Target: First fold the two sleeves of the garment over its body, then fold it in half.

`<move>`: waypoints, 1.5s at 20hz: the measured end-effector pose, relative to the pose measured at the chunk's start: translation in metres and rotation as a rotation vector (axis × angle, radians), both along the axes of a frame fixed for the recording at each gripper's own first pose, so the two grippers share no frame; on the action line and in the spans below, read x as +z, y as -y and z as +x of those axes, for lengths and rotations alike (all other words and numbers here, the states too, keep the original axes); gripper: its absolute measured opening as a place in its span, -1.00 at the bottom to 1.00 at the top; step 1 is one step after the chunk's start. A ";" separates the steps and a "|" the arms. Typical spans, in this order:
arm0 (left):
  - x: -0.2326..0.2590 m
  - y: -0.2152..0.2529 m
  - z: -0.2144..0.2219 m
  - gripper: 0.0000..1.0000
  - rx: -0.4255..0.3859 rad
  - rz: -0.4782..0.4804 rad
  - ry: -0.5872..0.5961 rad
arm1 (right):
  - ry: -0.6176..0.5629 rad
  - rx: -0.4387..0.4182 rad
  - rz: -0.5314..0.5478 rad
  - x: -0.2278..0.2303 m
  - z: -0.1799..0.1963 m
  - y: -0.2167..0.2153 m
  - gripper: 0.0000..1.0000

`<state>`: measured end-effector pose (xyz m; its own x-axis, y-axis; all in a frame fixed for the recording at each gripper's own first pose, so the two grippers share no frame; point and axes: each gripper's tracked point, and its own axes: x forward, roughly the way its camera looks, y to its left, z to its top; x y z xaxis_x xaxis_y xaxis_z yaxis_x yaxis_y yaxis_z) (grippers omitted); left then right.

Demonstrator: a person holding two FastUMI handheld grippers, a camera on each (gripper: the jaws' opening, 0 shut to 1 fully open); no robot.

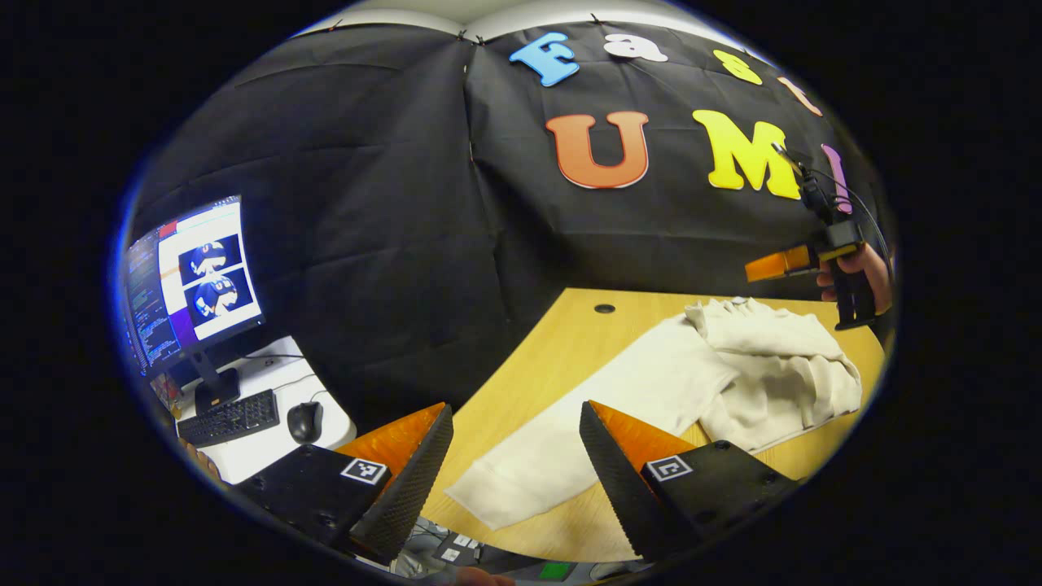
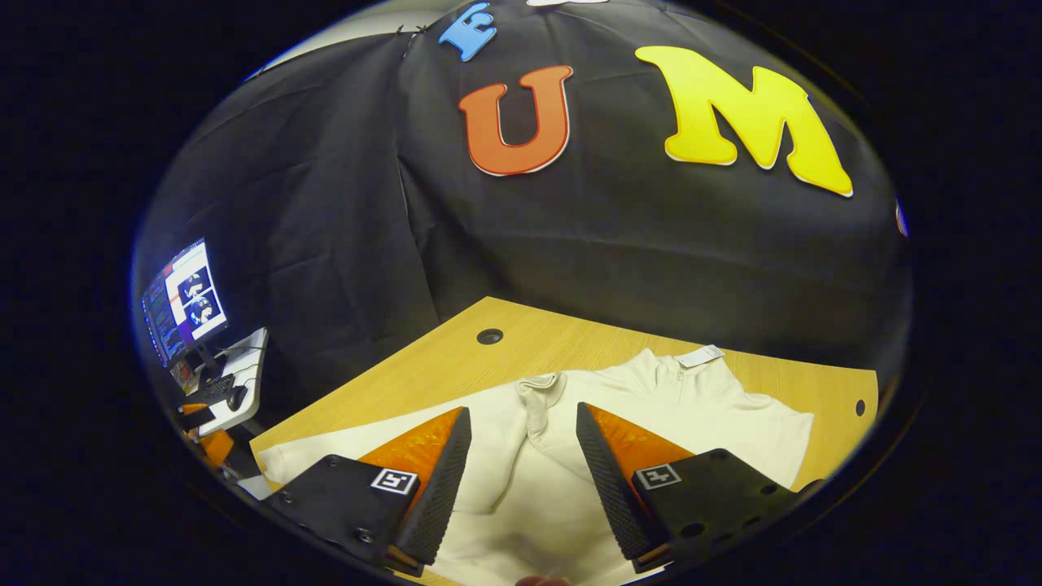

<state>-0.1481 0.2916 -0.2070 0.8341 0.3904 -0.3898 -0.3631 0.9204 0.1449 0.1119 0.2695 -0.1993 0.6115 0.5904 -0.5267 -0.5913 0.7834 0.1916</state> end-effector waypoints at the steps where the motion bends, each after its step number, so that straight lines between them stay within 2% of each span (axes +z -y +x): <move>1: -0.011 -0.002 -0.005 0.99 -0.008 -0.007 -0.024 | 0.009 0.008 -0.007 0.006 -0.009 0.009 0.63; 5: -0.058 -0.023 -0.020 0.99 -0.043 -0.026 -0.116 | 0.000 -0.008 0.008 0.027 -0.039 0.049 0.63; 6: -0.065 -0.031 -0.021 0.99 -0.046 -0.028 -0.122 | 0.002 -0.023 0.019 0.035 -0.042 0.057 0.63; 7: -0.074 -0.038 -0.022 0.99 -0.049 -0.036 -0.134 | 0.004 -0.035 0.013 0.038 -0.044 0.069 0.55; 8: -0.080 -0.044 -0.023 0.99 -0.051 -0.044 -0.143 | 0.008 -0.043 0.006 0.041 -0.045 0.079 0.63; 11: -0.096 -0.051 -0.021 0.99 -0.065 -0.075 -0.162 | 0.021 -0.081 -0.029 0.047 -0.047 0.106 0.63; 12: -0.103 -0.051 -0.020 0.99 -0.074 -0.094 -0.174 | 0.017 -0.099 -0.037 0.045 -0.047 0.115 0.53; 15: -0.115 -0.053 -0.019 0.99 -0.097 -0.100 -0.200 | 0.003 -0.120 -0.034 0.045 -0.060 0.123 0.53; 17: -0.119 -0.056 -0.017 1.00 -0.080 -0.125 -0.189 | -0.002 -0.117 -0.046 0.041 -0.069 0.128 0.53; 18: -0.120 -0.055 -0.018 0.99 -0.077 -0.143 -0.186 | -0.002 -0.121 -0.049 0.041 -0.071 0.132 0.63; 19: -0.121 -0.055 -0.018 1.00 -0.077 -0.158 -0.178 | -0.008 -0.126 -0.050 0.039 -0.075 0.135 0.53; 20: -0.123 -0.055 -0.018 1.00 -0.076 -0.178 -0.170 | -0.018 -0.134 -0.045 0.038 -0.078 0.137 0.63; 21: -0.122 -0.054 -0.018 1.00 -0.072 -0.184 -0.161 | -0.029 -0.144 -0.040 0.036 -0.081 0.141 0.55; 22: -0.122 -0.054 -0.019 1.00 -0.064 -0.186 -0.171 | -0.041 -0.153 -0.034 0.034 -0.083 0.144 0.63; 23: -0.122 -0.053 -0.018 0.95 -0.054 -0.190 -0.187 | -0.054 -0.161 -0.034 0.031 -0.086 0.149 0.53; 24: -0.123 -0.051 -0.018 0.84 -0.048 -0.196 -0.202 | -0.065 -0.168 -0.037 0.029 -0.090 0.154 0.63; 25: -0.123 -0.047 -0.016 0.55 -0.050 -0.206 -0.215 | -0.070 -0.175 -0.042 0.027 -0.092 0.161 0.55; 26: -0.123 -0.042 -0.014 0.44 -0.051 -0.216 -0.222 | -0.074 -0.180 -0.046 0.026 -0.095 0.167 0.55; 27: -0.124 -0.039 -0.012 -0.03 -0.051 -0.229 -0.231 | -0.077 -0.186 -0.050 0.025 -0.097 0.172 0.55; 28: -0.124 -0.036 -0.011 -0.07 -0.050 -0.246 -0.237 | -0.080 -0.193 -0.055 0.023 -0.099 0.178 0.63; 29: -0.124 -0.035 -0.012 -0.41 -0.038 -0.259 -0.244 | -0.087 -0.200 -0.055 0.021 -0.102 0.182 0.55; 30: -0.124 -0.035 -0.011 -0.56 -0.029 -0.278 -0.251 | -0.098 -0.208 -0.055 0.018 -0.104 0.185 0.55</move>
